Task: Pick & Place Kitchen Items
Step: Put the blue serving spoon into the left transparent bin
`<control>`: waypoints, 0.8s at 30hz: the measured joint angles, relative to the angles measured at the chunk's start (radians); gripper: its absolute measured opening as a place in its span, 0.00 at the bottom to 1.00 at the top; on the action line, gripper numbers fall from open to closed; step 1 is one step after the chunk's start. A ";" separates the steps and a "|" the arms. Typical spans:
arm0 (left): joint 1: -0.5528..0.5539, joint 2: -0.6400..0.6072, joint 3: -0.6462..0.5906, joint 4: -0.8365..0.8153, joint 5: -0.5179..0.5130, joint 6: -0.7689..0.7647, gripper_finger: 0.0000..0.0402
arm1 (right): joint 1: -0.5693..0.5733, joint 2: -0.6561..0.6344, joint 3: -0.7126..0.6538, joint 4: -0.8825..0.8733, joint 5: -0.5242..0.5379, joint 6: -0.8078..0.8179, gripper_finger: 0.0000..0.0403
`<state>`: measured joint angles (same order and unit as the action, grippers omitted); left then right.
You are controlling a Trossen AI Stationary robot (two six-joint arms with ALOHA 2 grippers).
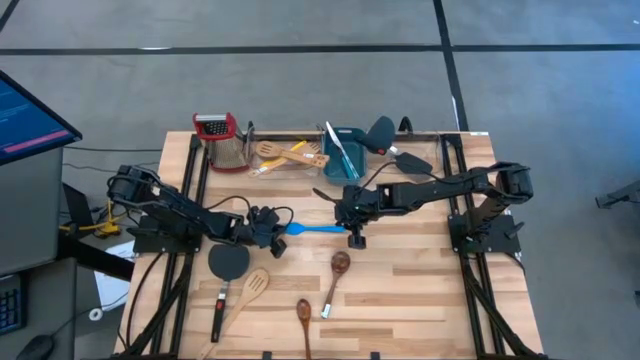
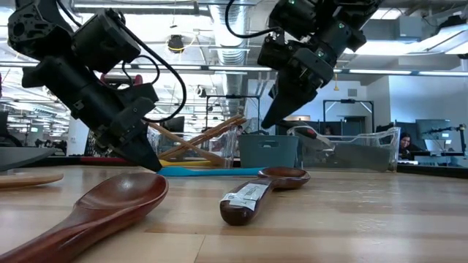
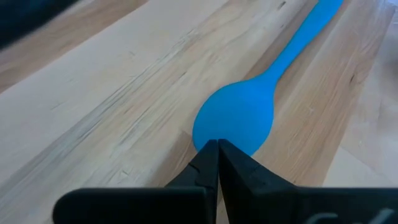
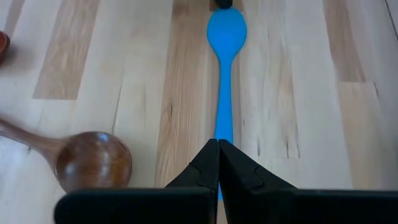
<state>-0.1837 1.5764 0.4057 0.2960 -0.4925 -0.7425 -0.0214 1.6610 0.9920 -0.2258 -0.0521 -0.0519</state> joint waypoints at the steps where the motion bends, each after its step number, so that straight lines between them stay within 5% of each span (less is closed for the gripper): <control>1: 0.000 0.000 0.000 0.000 0.001 0.000 0.00 | -0.001 0.004 0.000 0.001 0.000 -0.002 0.00; 6: 0.000 0.001 0.000 0.001 0.005 -0.002 0.00 | -0.002 0.024 0.002 0.005 0.004 -0.010 0.06; 17: 0.000 0.003 0.000 0.001 0.018 -0.002 0.00 | -0.001 0.054 0.002 0.020 0.027 -0.026 0.44; 24: 0.000 0.003 -0.002 0.004 0.021 -0.002 0.00 | 0.000 0.112 -0.001 0.050 0.023 -0.027 0.50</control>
<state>-0.1837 1.5795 0.4037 0.3001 -0.4717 -0.7448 -0.0212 1.7732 0.9913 -0.1756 -0.0288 -0.0784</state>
